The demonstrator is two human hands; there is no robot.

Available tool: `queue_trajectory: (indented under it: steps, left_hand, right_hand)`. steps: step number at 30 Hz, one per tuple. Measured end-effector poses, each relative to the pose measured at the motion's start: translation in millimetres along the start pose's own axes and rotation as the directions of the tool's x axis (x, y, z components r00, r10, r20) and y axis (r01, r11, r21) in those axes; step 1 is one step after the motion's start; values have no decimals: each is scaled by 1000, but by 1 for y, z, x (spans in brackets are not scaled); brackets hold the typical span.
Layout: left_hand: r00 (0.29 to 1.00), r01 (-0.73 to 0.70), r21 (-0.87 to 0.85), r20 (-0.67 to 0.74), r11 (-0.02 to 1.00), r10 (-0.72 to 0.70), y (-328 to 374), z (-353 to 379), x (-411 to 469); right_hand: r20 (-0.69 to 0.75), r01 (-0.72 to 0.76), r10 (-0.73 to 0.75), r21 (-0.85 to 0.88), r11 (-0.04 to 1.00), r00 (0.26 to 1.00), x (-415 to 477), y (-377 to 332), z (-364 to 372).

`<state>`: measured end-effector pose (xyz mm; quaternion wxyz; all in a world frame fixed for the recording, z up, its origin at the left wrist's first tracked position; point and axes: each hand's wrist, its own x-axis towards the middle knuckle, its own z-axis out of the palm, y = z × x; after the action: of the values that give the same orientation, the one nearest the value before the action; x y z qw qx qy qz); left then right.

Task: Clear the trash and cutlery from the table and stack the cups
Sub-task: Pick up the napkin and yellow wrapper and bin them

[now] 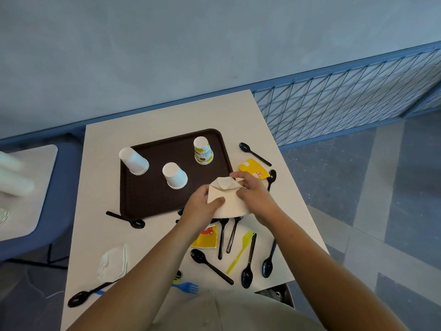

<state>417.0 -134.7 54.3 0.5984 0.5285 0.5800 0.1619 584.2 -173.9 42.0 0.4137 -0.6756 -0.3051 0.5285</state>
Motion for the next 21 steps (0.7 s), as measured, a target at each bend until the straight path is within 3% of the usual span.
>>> queue_trajectory:
  steps: [3, 6, 9, 12, 16, 21]
  left_hand:
    - [999, 11, 23, -50, 1000, -10, -1, -8, 2]
    - [995, 55, 6, -82, 998, -55, -1, -16, 3]
    - [992, 85, -19, -97, 996, -86, -4, -20, 7]
    - [988, 105, -20, -111, 994, -106, -6, -23, 11]
    - [986, 116, -8, -121, 993, -116, -6, -23, 14]
    - [986, 111, -10, -122, 994, -112, -6, -23, 16]
  right_hand:
    - [-98, -15, 19, 37, 999, 995, 24, -1, -7]
    - [-277, -23, -61, -289, 957, 959, 59, 2, -27]
    - [-251, -97, -101, -668, 738, 963, 91, 10, -45]
    - [-175, -106, -89, -853, 512, 981, 109, 17, -49]
    - [-110, -84, -69, -950, 301, 992, 123, 33, -48]
    - [-97, -65, -162, -979, 193, 982, 125, 49, -45]
